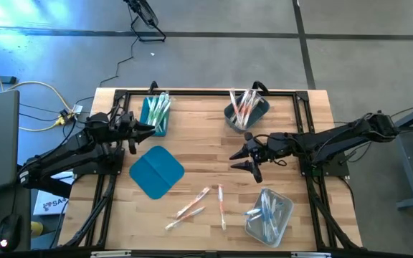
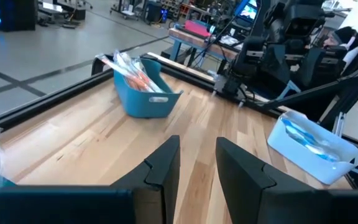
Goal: Pick & Place Toothbrushes
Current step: Put the right orange toothbrush into the dark gray bin
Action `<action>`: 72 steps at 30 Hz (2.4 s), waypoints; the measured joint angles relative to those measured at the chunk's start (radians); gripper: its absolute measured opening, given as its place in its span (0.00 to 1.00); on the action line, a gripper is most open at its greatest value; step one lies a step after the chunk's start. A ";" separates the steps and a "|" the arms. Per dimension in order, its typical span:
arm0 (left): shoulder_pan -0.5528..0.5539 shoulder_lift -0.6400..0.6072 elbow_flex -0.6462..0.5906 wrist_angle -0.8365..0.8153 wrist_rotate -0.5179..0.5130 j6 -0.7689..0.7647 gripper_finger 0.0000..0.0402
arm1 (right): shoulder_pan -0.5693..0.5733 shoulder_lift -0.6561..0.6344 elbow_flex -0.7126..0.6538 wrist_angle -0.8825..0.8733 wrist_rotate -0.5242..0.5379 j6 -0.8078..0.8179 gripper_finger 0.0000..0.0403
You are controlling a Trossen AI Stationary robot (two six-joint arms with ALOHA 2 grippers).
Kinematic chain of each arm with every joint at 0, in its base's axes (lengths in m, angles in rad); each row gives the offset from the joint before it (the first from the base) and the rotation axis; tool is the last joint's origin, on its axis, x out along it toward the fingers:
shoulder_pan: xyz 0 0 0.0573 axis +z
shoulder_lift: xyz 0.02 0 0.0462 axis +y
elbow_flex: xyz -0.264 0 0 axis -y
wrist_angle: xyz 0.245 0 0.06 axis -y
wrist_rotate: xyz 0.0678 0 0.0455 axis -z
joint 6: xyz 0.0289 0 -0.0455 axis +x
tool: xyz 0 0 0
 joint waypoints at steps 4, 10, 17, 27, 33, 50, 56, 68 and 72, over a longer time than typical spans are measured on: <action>0.000 0.000 0.000 -0.001 0.000 0.000 0.25 | 0.000 0.000 0.000 0.032 0.017 0.025 0.36; 0.000 0.000 0.000 -0.002 -0.008 0.000 0.25 | 0.021 0.000 0.000 0.054 0.110 0.189 0.36; 0.000 0.000 0.000 -0.002 -0.009 0.000 0.25 | 0.113 0.042 0.047 0.021 0.234 0.243 0.29; 0.000 0.000 0.000 -0.010 -0.011 0.000 0.25 | 0.172 0.235 0.351 -0.290 0.311 0.347 0.18; 0.000 0.000 0.000 -0.068 -0.012 0.000 0.25 | 0.172 0.388 0.487 -0.496 0.240 0.563 0.12; 0.000 0.000 0.000 -0.107 -0.011 0.009 0.25 | 0.168 0.587 0.536 -0.595 -0.006 0.901 0.02; 0.000 0.000 0.000 -0.107 -0.011 0.011 0.25 | 0.170 0.614 0.536 -0.611 -0.006 0.932 0.19; 0.000 0.000 0.000 -0.112 -0.010 0.036 0.25 | 0.170 0.746 0.535 -0.557 -0.032 1.093 0.47; 0.000 0.000 0.000 -0.116 -0.011 0.037 0.25 | 0.167 0.786 0.535 -0.545 -0.025 1.095 0.48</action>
